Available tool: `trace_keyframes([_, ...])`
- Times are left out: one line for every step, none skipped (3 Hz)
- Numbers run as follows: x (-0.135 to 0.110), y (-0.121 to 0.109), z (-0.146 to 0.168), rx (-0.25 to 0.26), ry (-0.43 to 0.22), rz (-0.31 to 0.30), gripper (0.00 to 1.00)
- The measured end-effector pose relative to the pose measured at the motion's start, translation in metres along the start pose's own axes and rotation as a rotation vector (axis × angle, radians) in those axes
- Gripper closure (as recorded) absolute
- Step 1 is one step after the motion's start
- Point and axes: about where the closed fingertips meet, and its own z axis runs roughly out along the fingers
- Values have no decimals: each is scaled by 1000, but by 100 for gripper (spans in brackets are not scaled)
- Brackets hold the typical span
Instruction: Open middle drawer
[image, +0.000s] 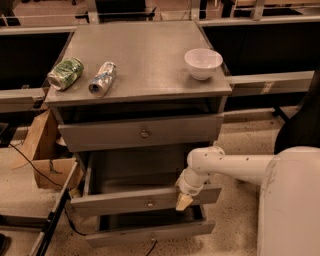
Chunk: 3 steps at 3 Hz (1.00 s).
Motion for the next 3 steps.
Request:
trace_keyframes([3, 9, 1, 3, 2, 9, 64])
trace_keyframes([3, 12, 1, 2, 3, 13, 88])
trace_keyframes([4, 15, 1, 0, 3, 16, 100])
